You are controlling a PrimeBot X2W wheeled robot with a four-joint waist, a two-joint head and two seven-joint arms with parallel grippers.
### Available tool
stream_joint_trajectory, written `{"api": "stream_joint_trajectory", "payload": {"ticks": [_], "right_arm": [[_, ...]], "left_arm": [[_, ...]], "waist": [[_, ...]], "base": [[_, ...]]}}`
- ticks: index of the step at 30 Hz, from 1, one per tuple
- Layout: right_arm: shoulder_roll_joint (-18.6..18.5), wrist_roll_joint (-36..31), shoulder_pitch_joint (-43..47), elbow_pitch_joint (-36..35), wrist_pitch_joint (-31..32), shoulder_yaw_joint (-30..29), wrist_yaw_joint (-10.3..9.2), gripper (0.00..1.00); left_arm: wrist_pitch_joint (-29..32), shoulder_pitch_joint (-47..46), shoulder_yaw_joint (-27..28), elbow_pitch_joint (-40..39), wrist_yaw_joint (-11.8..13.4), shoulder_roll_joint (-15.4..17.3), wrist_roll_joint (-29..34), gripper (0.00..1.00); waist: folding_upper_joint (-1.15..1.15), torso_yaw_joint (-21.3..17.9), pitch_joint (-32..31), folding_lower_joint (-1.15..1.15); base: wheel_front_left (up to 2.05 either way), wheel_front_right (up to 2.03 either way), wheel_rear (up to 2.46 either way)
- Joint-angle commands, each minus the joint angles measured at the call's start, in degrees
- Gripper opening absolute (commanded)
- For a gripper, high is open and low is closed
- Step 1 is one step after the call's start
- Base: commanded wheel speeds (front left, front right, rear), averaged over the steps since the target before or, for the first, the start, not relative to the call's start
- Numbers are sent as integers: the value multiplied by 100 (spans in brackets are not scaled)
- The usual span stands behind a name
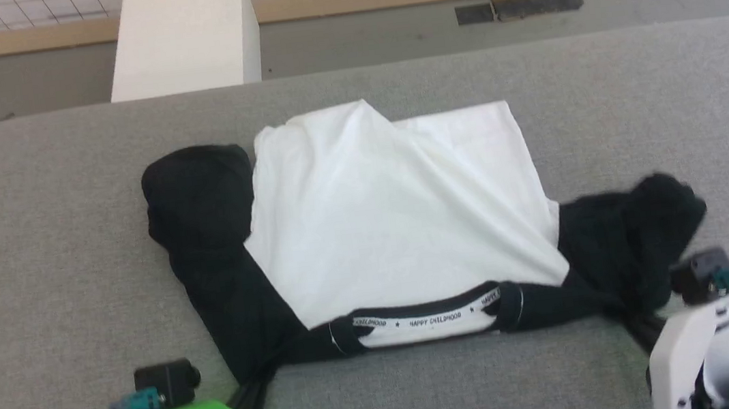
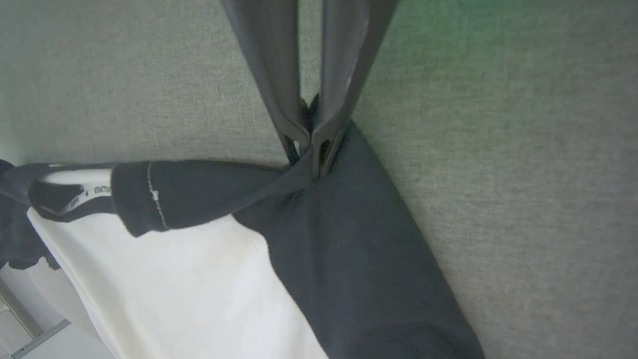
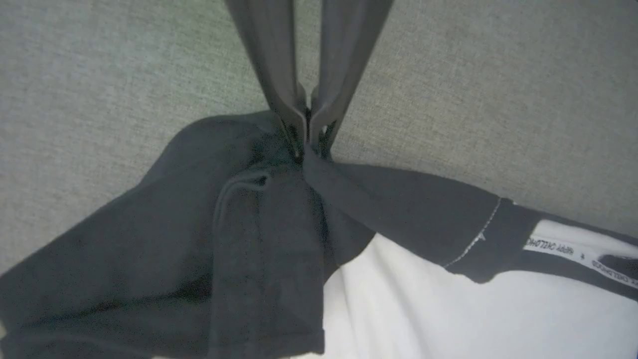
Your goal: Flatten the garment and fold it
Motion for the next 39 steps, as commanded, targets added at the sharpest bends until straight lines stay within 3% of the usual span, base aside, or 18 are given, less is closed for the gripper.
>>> {"api": "stream_joint_trajectory", "payload": {"ticks": [1,2,3,4,7,13,17,21,24,32,33,35,39], "right_arm": [[167,-102,216,-67,12,-115,-11,0],[311,-160,373,-113,-3,-209,-11,29],[424,-193,494,-149,-9,-280,-11,100],[576,-215,642,-186,3,-384,-11,100],[880,-274,977,-354,12,-655,-11,100],[1494,-641,1530,-1243,-307,-1627,-11,100],[1687,-806,1316,-1451,-781,-1753,-11,100],[1763,-1072,835,-1006,-1144,-1731,-11,100],[1801,-1322,456,-441,-1084,-1716,-11,100],[1847,-1754,-465,992,-298,-1742,-11,100],[1849,-1789,-538,1101,-214,-1793,-11,56],[1851,-1861,-677,1293,-71,-1855,-11,2],[1842,-1856,-883,1372,-91,-2171,-11,0]], "left_arm": [[-65,143,-17,-20,69,-40,-5,30],[-73,240,-61,-16,83,-70,-3,51],[-76,306,-93,-18,91,-96,-8,91],[-109,375,-106,-36,112,-135,-19,100],[-251,525,-43,-130,163,-216,-97,100],[-904,893,307,-479,671,46,394,100],[-1610,779,475,-490,903,-12,749,100],[-2288,450,549,-365,1148,-238,1132,100],[-2468,203,558,-219,1250,-357,1442,100],[-2537,-119,768,-71,1083,-814,2003,100],[-2537,-105,798,-72,1053,-863,2046,100],[-2538,-62,855,-40,963,-954,2102,100],[-2539,-11,989,15,821,-1069,2206,100]], "waist": [[0,42,-162,1],[0,38,-195,1],[0,38,-218,1],[0,41,-248,1],[0,65,-324,1],[0,131,-504,1],[0,160,-516,1],[0,187,-491,1],[0,219,-450,1],[0,304,-346,1],[0,307,-345,1],[0,307,-345,1],[0,287,-349,1]], "base": [[0,0,0],[0,0,0],[0,0,0],[0,0,0],[0,0,0],[0,0,0],[0,0,0],[0,0,0],[0,0,0],[0,0,0],[0,0,0],[0,0,0],[0,0,0]]}}
